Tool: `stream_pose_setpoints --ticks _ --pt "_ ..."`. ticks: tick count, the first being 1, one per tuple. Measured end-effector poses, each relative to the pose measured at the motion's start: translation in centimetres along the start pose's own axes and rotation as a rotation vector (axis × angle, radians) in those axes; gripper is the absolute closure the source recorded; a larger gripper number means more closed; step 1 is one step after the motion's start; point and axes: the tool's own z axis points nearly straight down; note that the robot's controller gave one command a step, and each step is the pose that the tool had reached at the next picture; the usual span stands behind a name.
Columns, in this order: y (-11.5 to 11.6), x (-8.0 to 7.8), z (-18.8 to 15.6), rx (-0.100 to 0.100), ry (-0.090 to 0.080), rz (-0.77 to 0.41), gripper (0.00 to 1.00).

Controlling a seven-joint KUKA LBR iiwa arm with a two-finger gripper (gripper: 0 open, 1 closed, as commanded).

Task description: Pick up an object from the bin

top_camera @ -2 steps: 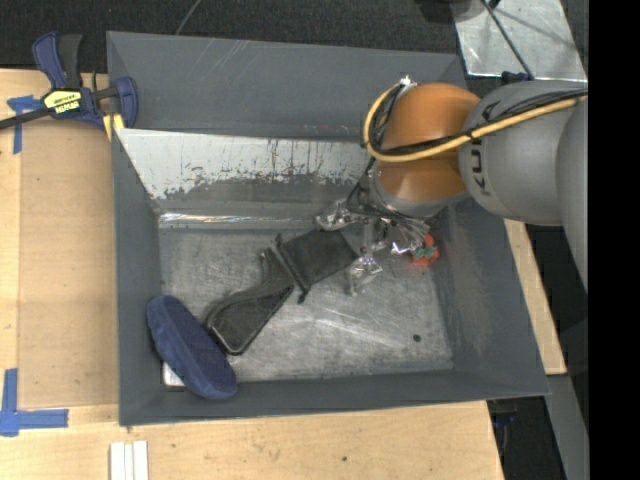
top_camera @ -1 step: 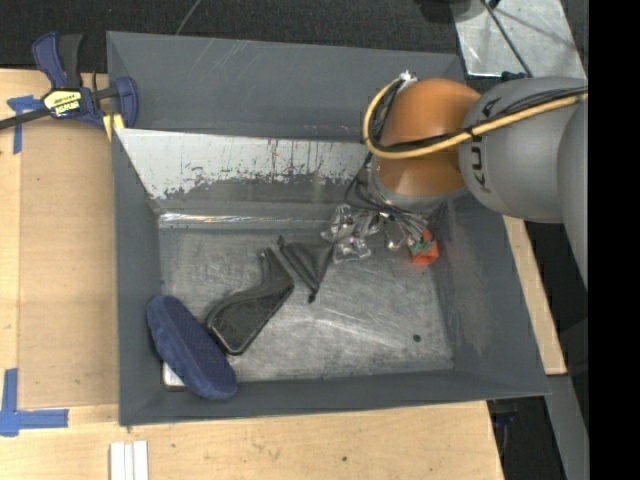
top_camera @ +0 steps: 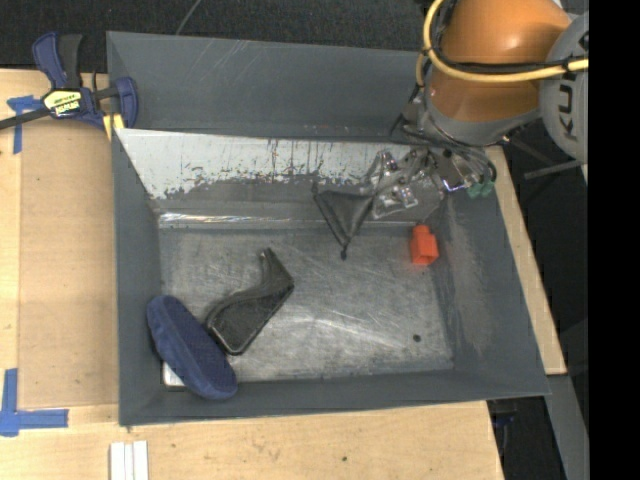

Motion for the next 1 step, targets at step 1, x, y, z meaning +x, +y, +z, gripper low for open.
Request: stream_pose_setpoints --ticks 1 --pt "5.23 4.52 -2.81 -0.006 0.009 -0.216 1.00"
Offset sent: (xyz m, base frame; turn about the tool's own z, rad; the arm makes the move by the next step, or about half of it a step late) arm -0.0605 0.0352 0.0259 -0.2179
